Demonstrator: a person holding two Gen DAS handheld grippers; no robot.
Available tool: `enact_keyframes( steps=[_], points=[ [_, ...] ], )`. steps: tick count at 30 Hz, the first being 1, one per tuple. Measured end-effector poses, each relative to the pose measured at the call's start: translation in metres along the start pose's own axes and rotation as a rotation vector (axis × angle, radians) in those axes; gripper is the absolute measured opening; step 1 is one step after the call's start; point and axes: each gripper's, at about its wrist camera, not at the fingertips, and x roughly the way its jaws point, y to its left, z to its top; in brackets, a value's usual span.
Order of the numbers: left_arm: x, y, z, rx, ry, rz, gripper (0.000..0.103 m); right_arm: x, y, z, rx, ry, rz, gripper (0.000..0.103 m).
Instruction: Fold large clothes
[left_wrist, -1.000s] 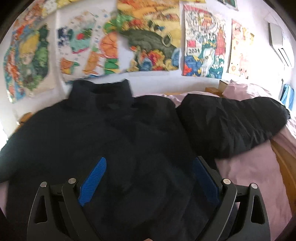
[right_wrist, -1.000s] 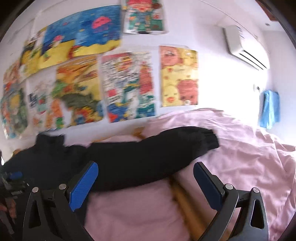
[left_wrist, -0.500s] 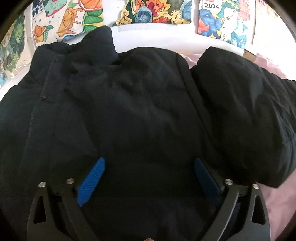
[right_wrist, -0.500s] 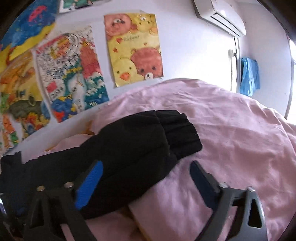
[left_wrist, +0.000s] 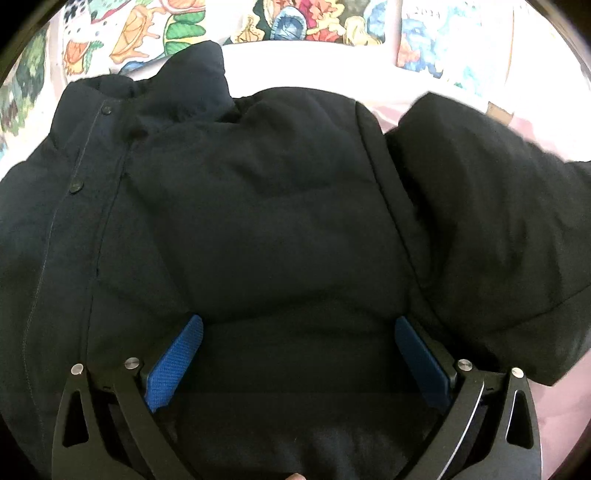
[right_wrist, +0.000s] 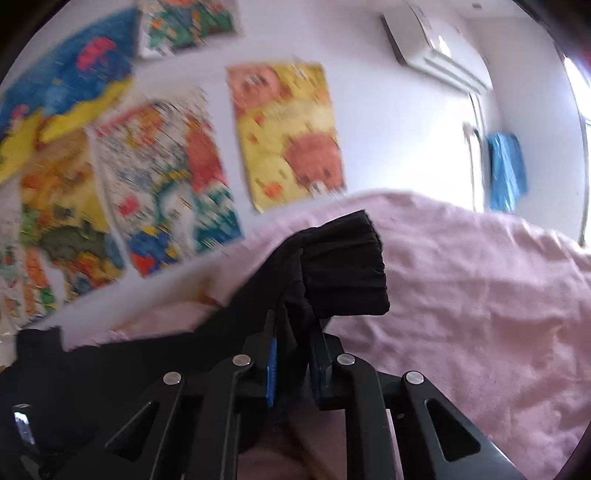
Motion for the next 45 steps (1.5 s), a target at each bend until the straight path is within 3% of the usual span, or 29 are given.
enact_keyframes(
  steps=[6,11,15,16,20,25,30,33,37,39,41,42,44,45],
  points=[
    [-0.045,0.059,-0.012,-0.141,-0.014,-0.136,0.102,-0.057,0.07,0.014,-0.096,-0.135,0.194,0.012],
    [-0.106,0.109,-0.015,-0.158,-0.081,-0.177,0.102,-0.089,0.155,0.01,-0.236,-0.184,0.383,0.012],
    [-0.159,0.15,-0.012,-0.128,-0.141,-0.246,0.102,-0.109,0.219,-0.01,-0.37,-0.211,0.516,0.012],
    [-0.168,0.142,-0.001,-0.134,-0.15,-0.267,0.102,-0.112,0.232,-0.017,-0.402,-0.214,0.538,0.012],
    [-0.196,0.164,0.014,-0.227,-0.2,-0.406,0.102,-0.113,0.287,-0.053,-0.514,-0.181,0.636,0.011],
    [-0.227,0.202,0.027,-0.359,-0.268,-0.608,0.102,-0.107,0.332,-0.101,-0.612,-0.118,0.704,0.011],
    [-0.246,0.223,0.028,-0.447,-0.281,-0.764,0.102,-0.104,0.363,-0.152,-0.709,-0.071,0.738,0.011],
    [-0.247,0.229,0.032,-0.453,-0.245,-0.771,0.102,-0.106,0.379,-0.183,-0.817,-0.072,0.736,0.01],
    [-0.22,0.22,0.039,-0.423,-0.12,-0.701,0.1,-0.11,0.396,-0.217,-0.915,-0.072,0.745,0.01],
    [-0.207,0.219,0.037,-0.437,-0.078,-0.663,0.092,-0.111,0.402,-0.229,-0.96,-0.077,0.745,0.01],
    [-0.192,0.22,0.035,-0.458,-0.03,-0.633,0.061,-0.113,0.406,-0.242,-1.001,-0.079,0.748,0.01],
    [-0.185,0.22,0.034,-0.453,-0.008,-0.604,0.053,-0.113,0.407,-0.246,-1.015,-0.079,0.749,0.01],
    [-0.175,0.22,0.031,-0.438,0.01,-0.546,0.018,-0.114,0.408,-0.253,-1.038,-0.085,0.741,0.01],
    [-0.17,0.22,0.03,-0.437,0.019,-0.523,0.015,-0.114,0.408,-0.255,-1.04,-0.084,0.738,0.01]
  ],
)
